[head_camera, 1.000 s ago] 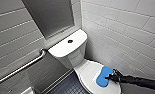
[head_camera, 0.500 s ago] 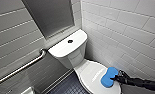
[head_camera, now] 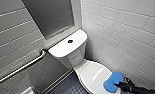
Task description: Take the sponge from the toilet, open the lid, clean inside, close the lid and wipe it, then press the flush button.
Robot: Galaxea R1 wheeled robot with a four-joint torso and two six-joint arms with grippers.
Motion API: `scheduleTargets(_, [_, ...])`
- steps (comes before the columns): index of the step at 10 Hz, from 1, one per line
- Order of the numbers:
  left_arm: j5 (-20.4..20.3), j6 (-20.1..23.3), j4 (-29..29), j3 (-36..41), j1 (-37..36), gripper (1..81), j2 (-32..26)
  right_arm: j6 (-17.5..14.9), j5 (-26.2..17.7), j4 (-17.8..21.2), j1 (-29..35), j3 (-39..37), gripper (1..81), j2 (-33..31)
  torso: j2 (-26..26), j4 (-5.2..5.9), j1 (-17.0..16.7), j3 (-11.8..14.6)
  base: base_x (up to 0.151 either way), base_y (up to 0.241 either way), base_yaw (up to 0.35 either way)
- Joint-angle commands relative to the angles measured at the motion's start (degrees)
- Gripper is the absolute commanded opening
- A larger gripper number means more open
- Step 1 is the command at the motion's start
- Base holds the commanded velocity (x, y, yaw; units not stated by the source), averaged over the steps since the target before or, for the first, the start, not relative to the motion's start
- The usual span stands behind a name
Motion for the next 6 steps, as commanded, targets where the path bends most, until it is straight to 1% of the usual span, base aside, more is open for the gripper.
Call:
scheduleTargets(1, [5.4,0.1,-0.1,1.2,0.8,81.1,-0.8,-0.1,-2.0,-0.6,-0.2,7.8,1.0,-6.7,0.0,0.00,0.0,0.0,0.000,0.000,0.000])
scheduleTargets(4, [5.3,0.1,-0.1,1.8,0.8,81.1,-0.8,-0.3,1.9,-0.7,-5.8,12.7,1.0,-10.6,0.0,0.00,0.0,0.0,0.000,0.000,0.000])
scheduleTargets(6, [5.3,0.1,-0.1,1.8,0.7,81.1,-0.9,-0.5,4.6,-0.7,-10.4,18.5,1.0,-15.0,0.0,0.00,0.0,0.0,0.000,0.000,0.000])
